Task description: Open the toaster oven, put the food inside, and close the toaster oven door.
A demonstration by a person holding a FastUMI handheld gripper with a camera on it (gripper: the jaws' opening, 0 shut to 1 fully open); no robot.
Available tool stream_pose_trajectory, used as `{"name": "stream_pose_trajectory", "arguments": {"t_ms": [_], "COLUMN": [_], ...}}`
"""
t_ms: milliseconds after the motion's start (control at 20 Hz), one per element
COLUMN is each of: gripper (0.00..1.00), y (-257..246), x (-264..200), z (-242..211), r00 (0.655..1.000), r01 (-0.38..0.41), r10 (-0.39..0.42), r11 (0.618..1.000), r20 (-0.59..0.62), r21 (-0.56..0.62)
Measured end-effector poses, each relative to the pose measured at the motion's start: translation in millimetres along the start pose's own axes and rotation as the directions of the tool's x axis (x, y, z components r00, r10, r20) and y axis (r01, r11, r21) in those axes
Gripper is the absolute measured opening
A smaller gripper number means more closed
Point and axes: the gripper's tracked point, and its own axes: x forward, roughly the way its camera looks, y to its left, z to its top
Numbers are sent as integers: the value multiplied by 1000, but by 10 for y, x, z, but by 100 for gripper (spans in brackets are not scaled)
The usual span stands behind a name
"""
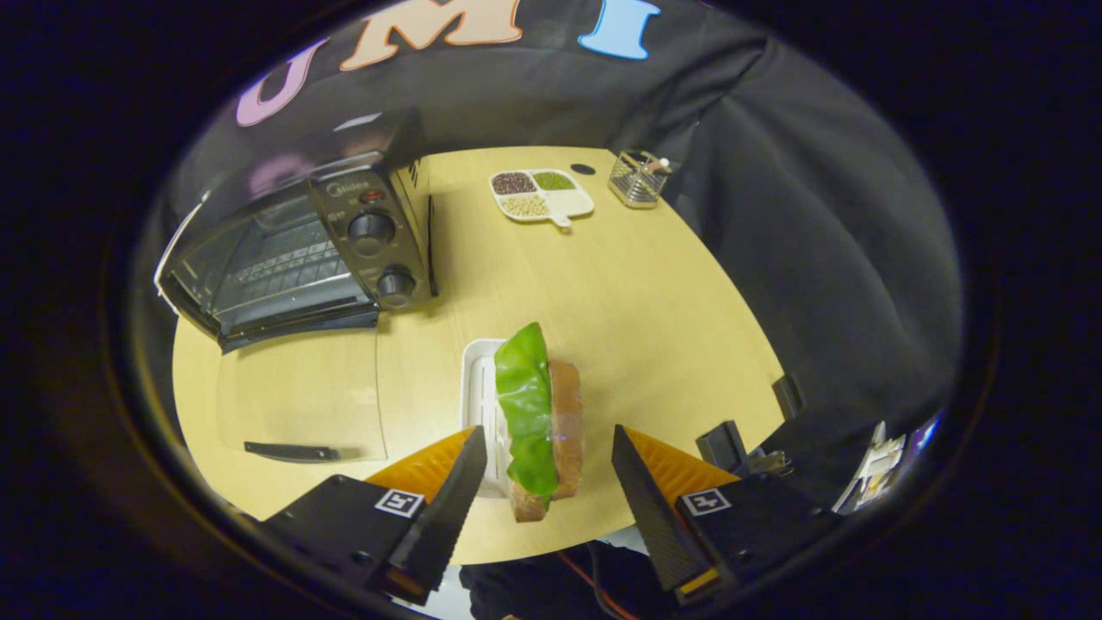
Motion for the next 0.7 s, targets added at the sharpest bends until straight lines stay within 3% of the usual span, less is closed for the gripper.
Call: {"name": "stream_pose_trajectory", "arguments": {"t_ms": [250, 450, 550, 700], "gripper": [65, 47, 36, 31], "y": [30, 238, 233, 195], "x": [222, 244, 212, 145], "z": [-71, -70, -91, -62], "r00": [999, 991, 989, 988], "r01": [-28, -126, -139, -157], "r10": [27, 127, 139, 157], "r11": [999, 992, 990, 988], "r20": [-32, -31, -40, -5], "r21": [-29, 17, 3, 5]}}
